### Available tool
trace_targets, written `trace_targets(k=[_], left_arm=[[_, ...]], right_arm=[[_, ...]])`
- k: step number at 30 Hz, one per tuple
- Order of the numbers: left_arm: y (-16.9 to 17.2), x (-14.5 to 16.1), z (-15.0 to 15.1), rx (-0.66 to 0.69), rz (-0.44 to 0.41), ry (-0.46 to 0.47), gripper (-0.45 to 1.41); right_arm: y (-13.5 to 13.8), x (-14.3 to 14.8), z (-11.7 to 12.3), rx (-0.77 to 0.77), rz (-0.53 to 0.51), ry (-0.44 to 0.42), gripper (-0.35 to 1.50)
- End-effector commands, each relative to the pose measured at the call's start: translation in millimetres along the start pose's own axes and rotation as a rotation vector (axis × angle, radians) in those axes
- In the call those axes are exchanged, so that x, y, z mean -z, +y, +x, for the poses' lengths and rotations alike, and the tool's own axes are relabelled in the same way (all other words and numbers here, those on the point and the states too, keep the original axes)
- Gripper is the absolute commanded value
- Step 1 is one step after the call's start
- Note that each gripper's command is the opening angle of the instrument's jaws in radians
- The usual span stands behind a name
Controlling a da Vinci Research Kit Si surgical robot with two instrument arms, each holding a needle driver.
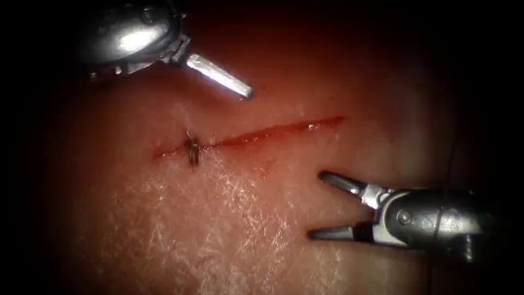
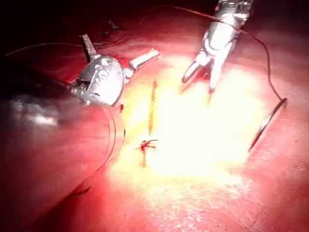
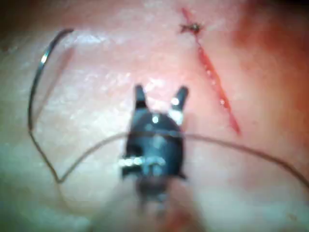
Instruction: Wound Closure
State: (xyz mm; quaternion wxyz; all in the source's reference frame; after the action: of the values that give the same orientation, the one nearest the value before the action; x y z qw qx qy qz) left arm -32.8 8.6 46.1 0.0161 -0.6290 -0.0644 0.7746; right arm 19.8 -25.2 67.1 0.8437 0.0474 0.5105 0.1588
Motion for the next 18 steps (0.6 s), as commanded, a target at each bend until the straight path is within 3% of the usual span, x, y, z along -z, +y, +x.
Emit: trace_targets(k=[1, 10, 18], left_arm=[[-0.1, -0.7, -0.6, -0.004, -0.004, -0.001, 1.28], [8.1, -4.1, -0.2, -0.139, -0.117, -0.017, 1.23], [12.4, -7.4, -1.6, -0.245, -0.165, 0.0, 1.2]], right_arm=[[-0.1, -0.9, -0.4, -0.002, 0.001, 0.0, 1.05], [3.0, -3.5, 0.1, 0.0, -0.004, -0.017, 1.06], [4.2, -4.6, 0.0, 0.005, 0.009, -0.033, 1.06]])
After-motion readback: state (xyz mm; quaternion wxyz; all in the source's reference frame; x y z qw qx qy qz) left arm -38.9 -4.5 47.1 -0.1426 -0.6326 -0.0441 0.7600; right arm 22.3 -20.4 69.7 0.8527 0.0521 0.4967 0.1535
